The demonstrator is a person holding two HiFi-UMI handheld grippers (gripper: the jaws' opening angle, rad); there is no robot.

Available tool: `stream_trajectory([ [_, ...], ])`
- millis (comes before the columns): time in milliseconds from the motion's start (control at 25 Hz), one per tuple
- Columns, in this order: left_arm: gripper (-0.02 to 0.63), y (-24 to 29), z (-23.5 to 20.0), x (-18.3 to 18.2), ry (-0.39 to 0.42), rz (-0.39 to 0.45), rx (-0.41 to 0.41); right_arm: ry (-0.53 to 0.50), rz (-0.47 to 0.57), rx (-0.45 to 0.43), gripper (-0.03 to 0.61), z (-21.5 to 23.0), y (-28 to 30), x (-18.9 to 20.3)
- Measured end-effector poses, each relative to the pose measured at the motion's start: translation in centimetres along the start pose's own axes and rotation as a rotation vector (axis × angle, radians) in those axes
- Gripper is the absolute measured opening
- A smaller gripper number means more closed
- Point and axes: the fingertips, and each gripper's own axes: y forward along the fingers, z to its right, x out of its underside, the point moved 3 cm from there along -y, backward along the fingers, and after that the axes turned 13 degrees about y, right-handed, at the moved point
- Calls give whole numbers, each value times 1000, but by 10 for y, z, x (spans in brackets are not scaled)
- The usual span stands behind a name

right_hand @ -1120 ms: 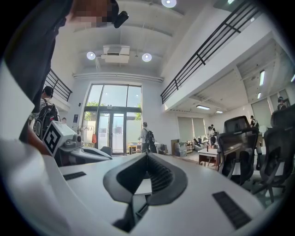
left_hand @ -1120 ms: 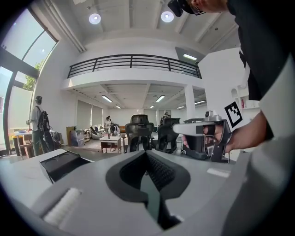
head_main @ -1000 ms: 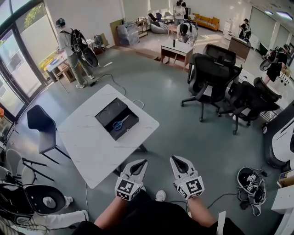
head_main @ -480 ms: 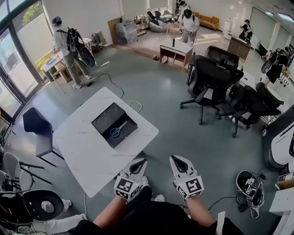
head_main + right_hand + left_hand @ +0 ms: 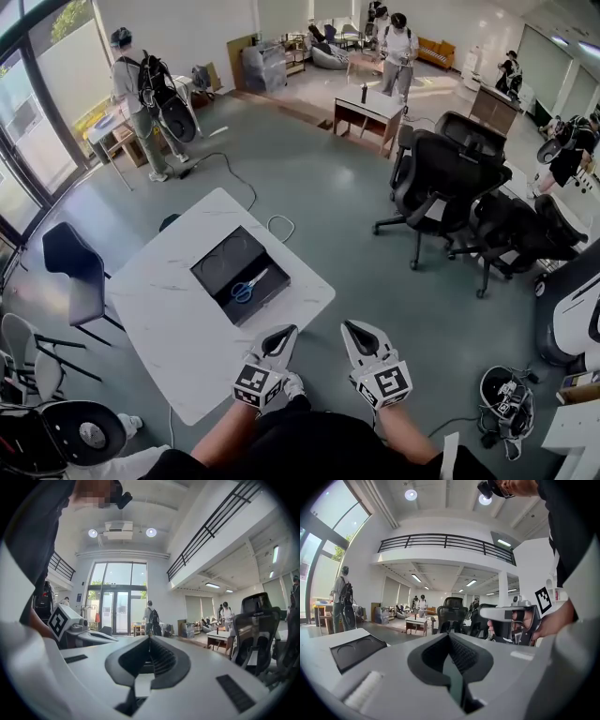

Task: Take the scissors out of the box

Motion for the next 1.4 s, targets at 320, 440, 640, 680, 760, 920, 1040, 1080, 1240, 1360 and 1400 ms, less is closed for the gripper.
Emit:
stream_trajectory([
  [320,9,18,-55,5,-2,5,-1,-23,0,-11,8,5,60,-14],
  [440,9,20,-72,8,6,9,-5,-28,-7,-15,8,2,77,-12],
  [640,9,18,-91,18,-1,6,-8,-42,-17,-19,8,-5,98,-11],
  [680,9,16,-94,19,-7,4,-12,-46,-16,-19,8,-4,101,-12],
  [760,9,13,-99,23,-21,-4,-19,-48,-14,-18,8,-3,106,-14],
  [920,9,9,-108,33,-60,-27,-38,-37,-19,-32,8,-7,115,-13],
  [1040,9,11,-113,35,-65,-26,-54,-41,-41,-74,8,-15,124,-8],
  [1080,9,13,-115,35,-60,-26,-59,-51,-51,-94,8,-17,128,-6],
  [1240,9,20,-126,34,-52,-34,-90,-57,-49,-142,8,-10,147,-10],
  [1360,9,29,-131,33,-54,-45,-124,-39,-43,-167,8,4,159,-14],
  [1400,9,33,-132,34,-49,-50,-133,-39,-45,-179,8,8,162,-14],
])
